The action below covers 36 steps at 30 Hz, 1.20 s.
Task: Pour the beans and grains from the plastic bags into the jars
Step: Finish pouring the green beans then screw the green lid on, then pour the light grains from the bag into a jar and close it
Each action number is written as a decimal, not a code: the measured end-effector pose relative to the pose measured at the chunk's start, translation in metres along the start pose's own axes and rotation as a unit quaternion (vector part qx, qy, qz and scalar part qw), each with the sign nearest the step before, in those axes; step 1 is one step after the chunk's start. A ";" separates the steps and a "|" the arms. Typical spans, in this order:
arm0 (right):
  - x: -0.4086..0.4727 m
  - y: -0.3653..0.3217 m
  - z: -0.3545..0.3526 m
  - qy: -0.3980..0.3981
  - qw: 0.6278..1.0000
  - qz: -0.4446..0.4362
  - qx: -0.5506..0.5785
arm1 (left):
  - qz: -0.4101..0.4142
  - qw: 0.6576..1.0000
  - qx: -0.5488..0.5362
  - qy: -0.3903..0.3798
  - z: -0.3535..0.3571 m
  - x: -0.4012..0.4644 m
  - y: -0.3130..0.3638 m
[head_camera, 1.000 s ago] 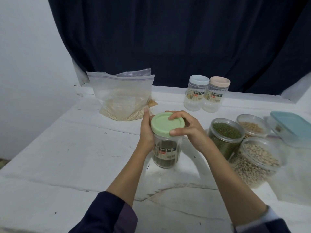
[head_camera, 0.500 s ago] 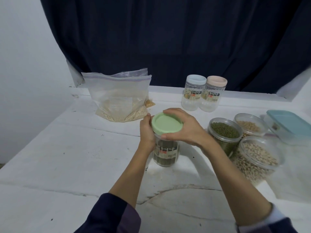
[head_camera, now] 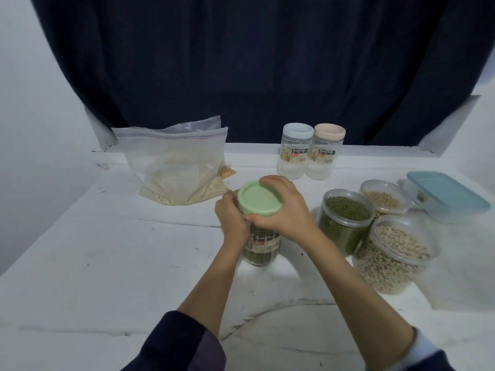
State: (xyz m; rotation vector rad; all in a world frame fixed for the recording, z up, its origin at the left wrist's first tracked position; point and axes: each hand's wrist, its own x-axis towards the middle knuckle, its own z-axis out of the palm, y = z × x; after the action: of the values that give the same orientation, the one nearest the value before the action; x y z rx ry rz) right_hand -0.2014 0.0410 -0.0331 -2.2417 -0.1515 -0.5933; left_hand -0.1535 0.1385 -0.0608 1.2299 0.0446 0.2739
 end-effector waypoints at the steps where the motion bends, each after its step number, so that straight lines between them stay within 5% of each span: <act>1: 0.003 0.001 -0.002 -0.002 1.000 0.004 -0.007 | 0.002 1.000 0.009 0.006 0.004 0.001 0.001; 8: 0.014 0.008 -0.017 -0.013 0.998 0.038 -0.038 | -0.011 0.999 0.019 0.023 0.028 0.005 -0.002; 17: 0.013 -0.004 -0.100 -0.293 0.938 0.120 -0.140 | -0.078 0.991 0.068 -0.084 0.053 -0.033 -0.002; 26: 0.002 0.025 -0.148 -0.283 0.932 0.180 -0.138 | -0.110 0.963 0.077 -0.233 0.085 -0.082 -0.007; 30: 0.003 0.026 -0.163 -0.309 0.914 0.197 -0.176 | -0.127 0.967 0.033 -0.220 0.097 -0.096 -0.010; 36: 0.010 0.029 -0.165 -0.347 0.901 0.198 -0.166 | 0.009 0.989 0.034 -0.143 0.092 -0.111 -0.018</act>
State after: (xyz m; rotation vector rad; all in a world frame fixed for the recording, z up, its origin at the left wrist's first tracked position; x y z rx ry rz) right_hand -0.2450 -0.1003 0.0466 -2.6243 0.0607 0.4520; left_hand -0.2409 0.0225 -0.0597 1.3284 -0.2067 0.1107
